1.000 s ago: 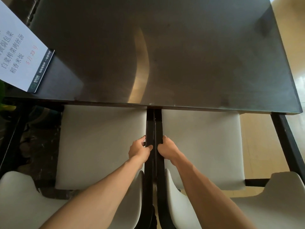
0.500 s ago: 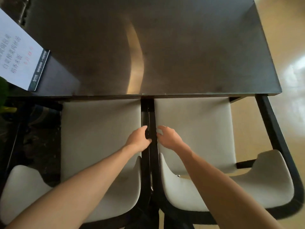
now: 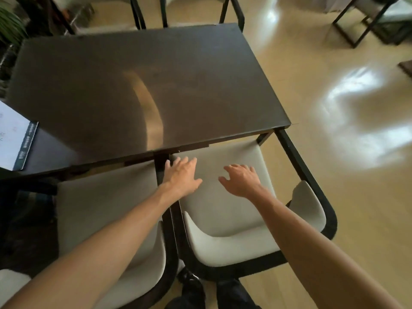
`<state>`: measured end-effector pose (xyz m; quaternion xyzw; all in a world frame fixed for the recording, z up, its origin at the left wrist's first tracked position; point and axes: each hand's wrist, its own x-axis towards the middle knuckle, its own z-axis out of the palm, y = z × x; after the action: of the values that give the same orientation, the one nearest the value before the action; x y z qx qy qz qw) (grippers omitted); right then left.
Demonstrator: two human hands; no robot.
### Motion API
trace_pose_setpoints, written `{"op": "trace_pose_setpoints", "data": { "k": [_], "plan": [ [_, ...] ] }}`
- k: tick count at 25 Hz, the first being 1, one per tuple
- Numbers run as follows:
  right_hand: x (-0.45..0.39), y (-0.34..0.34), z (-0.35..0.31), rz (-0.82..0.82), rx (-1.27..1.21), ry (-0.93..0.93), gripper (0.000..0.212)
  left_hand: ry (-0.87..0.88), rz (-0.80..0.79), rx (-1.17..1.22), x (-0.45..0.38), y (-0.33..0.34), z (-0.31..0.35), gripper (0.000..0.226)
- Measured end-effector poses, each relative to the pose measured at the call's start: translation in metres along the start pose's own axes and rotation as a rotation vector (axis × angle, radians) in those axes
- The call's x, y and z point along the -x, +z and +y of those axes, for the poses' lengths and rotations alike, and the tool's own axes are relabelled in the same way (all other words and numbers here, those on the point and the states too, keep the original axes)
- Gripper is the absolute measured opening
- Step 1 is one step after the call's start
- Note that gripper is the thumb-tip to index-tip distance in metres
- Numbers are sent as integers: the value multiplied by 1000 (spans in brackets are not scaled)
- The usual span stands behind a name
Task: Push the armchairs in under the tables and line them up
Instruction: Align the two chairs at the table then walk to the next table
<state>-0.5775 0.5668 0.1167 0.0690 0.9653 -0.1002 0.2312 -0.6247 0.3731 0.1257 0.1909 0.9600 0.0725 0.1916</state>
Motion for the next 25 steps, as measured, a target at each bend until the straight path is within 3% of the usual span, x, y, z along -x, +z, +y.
{"op": "trace_pose_setpoints", "data": {
  "k": [5,12,17,25],
  "plan": [
    [47,-18,53,-8,-35,-1,63,93,-28,-50,7,-4,68,74],
    [115,-15,178,-37,-140,-27,68,135,-107,-33,30,30,187,77],
    [169,-9,278,-51,-107,7,63,144,-117,-35,53,59,288,78],
    [196,-29,368,-22,-168,-8,57,173,-113,-96,52,55,398,76]
  ]
}}
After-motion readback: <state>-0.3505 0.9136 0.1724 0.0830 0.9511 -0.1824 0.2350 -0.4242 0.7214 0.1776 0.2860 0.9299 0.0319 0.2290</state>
